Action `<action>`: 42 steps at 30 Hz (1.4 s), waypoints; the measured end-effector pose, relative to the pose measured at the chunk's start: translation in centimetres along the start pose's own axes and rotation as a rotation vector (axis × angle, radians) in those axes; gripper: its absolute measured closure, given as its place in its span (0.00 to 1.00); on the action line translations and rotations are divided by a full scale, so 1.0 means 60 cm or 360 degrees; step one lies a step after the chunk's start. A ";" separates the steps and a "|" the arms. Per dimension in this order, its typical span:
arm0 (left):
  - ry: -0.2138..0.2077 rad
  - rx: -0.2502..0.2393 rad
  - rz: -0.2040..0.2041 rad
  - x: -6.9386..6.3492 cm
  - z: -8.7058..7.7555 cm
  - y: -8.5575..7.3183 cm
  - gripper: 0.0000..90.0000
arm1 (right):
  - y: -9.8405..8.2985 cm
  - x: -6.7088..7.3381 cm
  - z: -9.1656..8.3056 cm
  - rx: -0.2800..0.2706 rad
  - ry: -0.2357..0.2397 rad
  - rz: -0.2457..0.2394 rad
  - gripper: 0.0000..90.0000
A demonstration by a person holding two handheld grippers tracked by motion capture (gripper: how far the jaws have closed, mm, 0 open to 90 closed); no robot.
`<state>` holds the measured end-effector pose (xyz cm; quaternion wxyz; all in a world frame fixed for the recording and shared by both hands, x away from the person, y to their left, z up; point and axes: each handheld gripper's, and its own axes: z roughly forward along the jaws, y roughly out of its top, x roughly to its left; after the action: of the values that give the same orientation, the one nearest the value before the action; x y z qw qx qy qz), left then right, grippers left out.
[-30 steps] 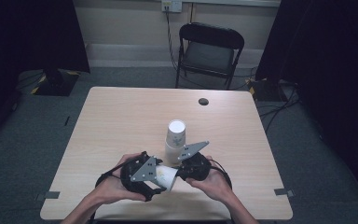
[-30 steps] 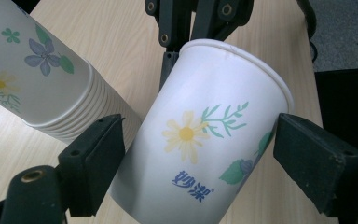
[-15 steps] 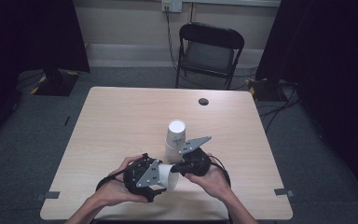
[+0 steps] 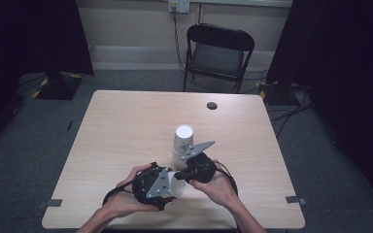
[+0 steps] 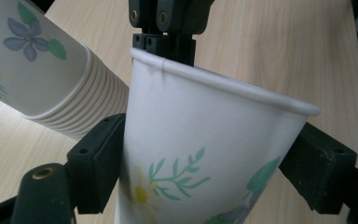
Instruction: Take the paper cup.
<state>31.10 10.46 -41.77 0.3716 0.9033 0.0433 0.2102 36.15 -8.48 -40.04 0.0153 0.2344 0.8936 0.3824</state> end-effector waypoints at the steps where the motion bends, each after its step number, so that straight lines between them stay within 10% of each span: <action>1: 0.0006 -0.0006 -0.0017 0.000 -0.001 0.000 0.24 | 0.000 -0.001 0.000 -0.0008 0.0000 0.0008 0.96; 15: -0.0029 -0.0099 -0.0247 0.020 -0.010 -0.012 0.30 | -0.004 -0.002 -0.019 -0.0237 -0.0096 0.0020 0.78; 24: -0.0135 -0.0210 -0.0443 0.034 -0.018 -0.020 0.30 | -0.003 0.006 -0.034 -0.0426 -0.0075 -0.0068 0.92; 42: -0.0068 -0.0201 -0.0414 0.029 -0.024 -0.015 0.24 | 0.011 0.004 -0.037 -0.0354 -0.0046 -0.0080 0.99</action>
<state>32.18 12.47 -40.88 0.4527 0.8691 0.1388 0.1433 35.74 -9.47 -37.99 0.0637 0.2144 0.8509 0.4753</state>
